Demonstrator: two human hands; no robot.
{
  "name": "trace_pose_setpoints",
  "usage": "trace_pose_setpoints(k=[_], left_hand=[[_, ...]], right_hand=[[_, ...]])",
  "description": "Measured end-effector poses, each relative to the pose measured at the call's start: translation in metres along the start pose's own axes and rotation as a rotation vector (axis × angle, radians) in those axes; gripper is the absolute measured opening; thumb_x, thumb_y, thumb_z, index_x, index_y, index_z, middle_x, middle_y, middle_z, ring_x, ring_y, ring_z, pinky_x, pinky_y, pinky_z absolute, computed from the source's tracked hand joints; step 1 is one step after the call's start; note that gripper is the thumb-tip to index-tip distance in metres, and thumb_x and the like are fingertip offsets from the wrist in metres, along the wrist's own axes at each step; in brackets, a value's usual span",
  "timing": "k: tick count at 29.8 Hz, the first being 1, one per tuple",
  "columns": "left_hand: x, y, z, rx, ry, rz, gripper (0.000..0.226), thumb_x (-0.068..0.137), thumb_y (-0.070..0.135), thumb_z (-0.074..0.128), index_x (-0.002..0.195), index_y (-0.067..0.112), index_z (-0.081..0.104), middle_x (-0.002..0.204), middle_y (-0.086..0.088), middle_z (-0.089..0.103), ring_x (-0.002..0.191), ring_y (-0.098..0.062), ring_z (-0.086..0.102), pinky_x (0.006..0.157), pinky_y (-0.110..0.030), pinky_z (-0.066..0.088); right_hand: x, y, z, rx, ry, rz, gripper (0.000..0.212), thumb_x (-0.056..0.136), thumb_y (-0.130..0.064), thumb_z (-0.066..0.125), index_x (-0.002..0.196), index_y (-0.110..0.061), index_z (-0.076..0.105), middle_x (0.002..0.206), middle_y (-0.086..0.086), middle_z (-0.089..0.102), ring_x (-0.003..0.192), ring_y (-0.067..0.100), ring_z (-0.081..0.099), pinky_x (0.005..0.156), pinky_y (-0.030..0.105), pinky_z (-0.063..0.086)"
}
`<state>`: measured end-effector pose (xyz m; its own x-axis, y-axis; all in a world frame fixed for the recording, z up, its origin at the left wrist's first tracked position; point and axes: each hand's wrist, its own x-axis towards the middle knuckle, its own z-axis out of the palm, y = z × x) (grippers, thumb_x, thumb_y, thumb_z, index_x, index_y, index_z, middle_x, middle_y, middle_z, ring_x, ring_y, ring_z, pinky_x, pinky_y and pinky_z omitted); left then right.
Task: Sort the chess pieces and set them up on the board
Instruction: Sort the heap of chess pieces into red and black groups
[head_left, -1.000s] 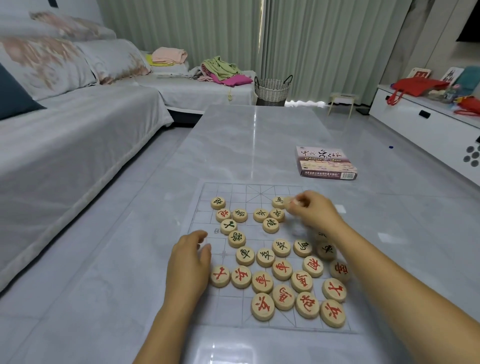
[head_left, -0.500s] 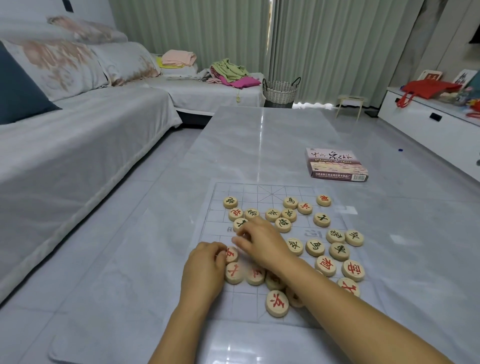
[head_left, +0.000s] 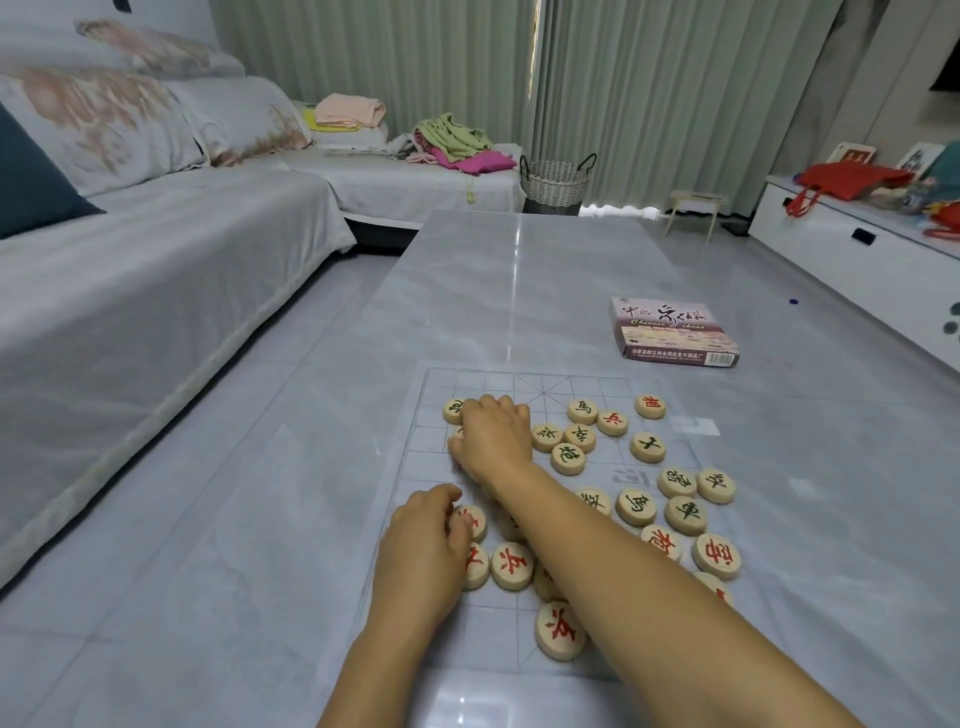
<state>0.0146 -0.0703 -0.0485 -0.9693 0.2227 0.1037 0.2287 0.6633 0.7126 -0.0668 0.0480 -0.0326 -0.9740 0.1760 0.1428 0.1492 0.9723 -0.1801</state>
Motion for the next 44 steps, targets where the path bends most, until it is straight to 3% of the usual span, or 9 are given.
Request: trace_pose_setpoints(k=[6, 12, 18, 21, 25, 29, 36, 39, 44], left_hand=[[0.006, -0.002, -0.008, -0.06, 0.12, -0.065, 0.033, 0.093, 0.017, 0.046, 0.125, 0.013, 0.048, 0.123, -0.006, 0.054, 0.11, -0.022, 0.053, 0.088, -0.033, 0.044], [0.002, 0.001, -0.002, 0.077, 0.071, -0.083, 0.028, 0.085, 0.004, 0.045, 0.111, 0.01, 0.052, 0.114, -0.01, 0.058, 0.106, -0.03, 0.05, 0.084, -0.037, 0.039], [-0.001, 0.003, -0.003, 0.09, 0.05, -0.047, 0.029, 0.089, 0.012, 0.046, 0.114, 0.021, 0.056, 0.122, -0.004, 0.059, 0.111, -0.027, 0.049, 0.089, -0.037, 0.038], [-0.003, 0.002, -0.001, 0.153, 0.041, -0.019, 0.028, 0.093, 0.023, 0.046, 0.119, 0.022, 0.056, 0.13, 0.002, 0.054, 0.117, -0.023, 0.046, 0.093, -0.035, 0.035], [-0.001, 0.001, 0.0, 0.198, 0.037, -0.012, 0.029, 0.094, 0.03, 0.044, 0.12, 0.023, 0.055, 0.132, 0.003, 0.051, 0.118, -0.02, 0.044, 0.094, -0.034, 0.034], [-0.001, 0.002, 0.003, 0.202, 0.038, -0.007, 0.03, 0.094, 0.03, 0.043, 0.121, 0.023, 0.054, 0.133, 0.004, 0.05, 0.119, -0.02, 0.043, 0.096, -0.033, 0.035], [0.0, 0.003, 0.005, 0.198, 0.012, 0.009, 0.034, 0.095, 0.03, 0.042, 0.128, 0.025, 0.05, 0.14, 0.007, 0.044, 0.125, -0.018, 0.041, 0.099, -0.032, 0.033], [0.002, 0.004, 0.004, 0.194, 0.002, 0.015, 0.035, 0.095, 0.028, 0.041, 0.129, 0.026, 0.048, 0.144, 0.008, 0.039, 0.128, -0.017, 0.038, 0.101, -0.032, 0.031], [0.003, 0.003, 0.003, 0.17, 0.017, 0.028, 0.032, 0.094, 0.024, 0.043, 0.125, 0.024, 0.052, 0.143, 0.006, 0.042, 0.128, -0.019, 0.04, 0.101, -0.033, 0.031]], right_hand=[[-0.029, -0.008, -0.019, 0.359, -0.021, -0.113, 0.038, 0.085, -0.031, 0.055, 0.119, -0.013, 0.054, 0.122, 0.007, 0.056, 0.115, 0.026, 0.046, 0.098, 0.039, 0.033], [-0.058, -0.001, -0.012, 0.208, -0.179, -0.208, 0.04, 0.087, -0.036, 0.054, 0.118, -0.011, 0.055, 0.119, 0.012, 0.055, 0.115, 0.031, 0.044, 0.099, 0.042, 0.027], [-0.067, 0.013, -0.01, 0.344, -0.113, -0.209, 0.04, 0.091, -0.031, 0.05, 0.128, -0.016, 0.049, 0.131, 0.008, 0.05, 0.125, 0.025, 0.038, 0.103, 0.04, 0.025], [-0.071, 0.039, -0.018, 0.448, -0.051, -0.175, 0.033, 0.091, -0.027, 0.051, 0.122, -0.017, 0.054, 0.127, 0.005, 0.052, 0.121, 0.02, 0.043, 0.104, 0.039, 0.032], [-0.056, 0.102, -0.029, 0.526, 0.077, 0.062, 0.028, 0.092, -0.018, 0.049, 0.117, -0.013, 0.059, 0.123, 0.005, 0.055, 0.113, 0.018, 0.05, 0.1, 0.031, 0.039], [-0.036, 0.166, -0.039, 0.363, 0.195, 0.3, 0.033, 0.094, -0.012, 0.042, 0.124, -0.011, 0.054, 0.137, 0.008, 0.046, 0.125, 0.025, 0.039, 0.103, 0.034, 0.032], [-0.02, 0.207, -0.036, 0.125, -0.075, 0.256, 0.051, 0.096, -0.012, 0.035, 0.145, -0.02, 0.024, 0.157, -0.002, 0.013, 0.143, 0.022, 0.015, 0.115, 0.04, 0.022], [-0.012, 0.207, -0.037, 0.1, -0.109, 0.231, 0.042, 0.097, -0.02, 0.036, 0.139, -0.019, 0.038, 0.151, 0.003, 0.03, 0.136, 0.027, 0.029, 0.11, 0.039, 0.03], [-0.016, 0.204, -0.043, 0.025, 0.017, 0.348, 0.03, 0.091, -0.024, 0.051, 0.119, -0.013, 0.056, 0.125, 0.011, 0.052, 0.112, 0.032, 0.05, 0.088, 0.038, 0.044]])
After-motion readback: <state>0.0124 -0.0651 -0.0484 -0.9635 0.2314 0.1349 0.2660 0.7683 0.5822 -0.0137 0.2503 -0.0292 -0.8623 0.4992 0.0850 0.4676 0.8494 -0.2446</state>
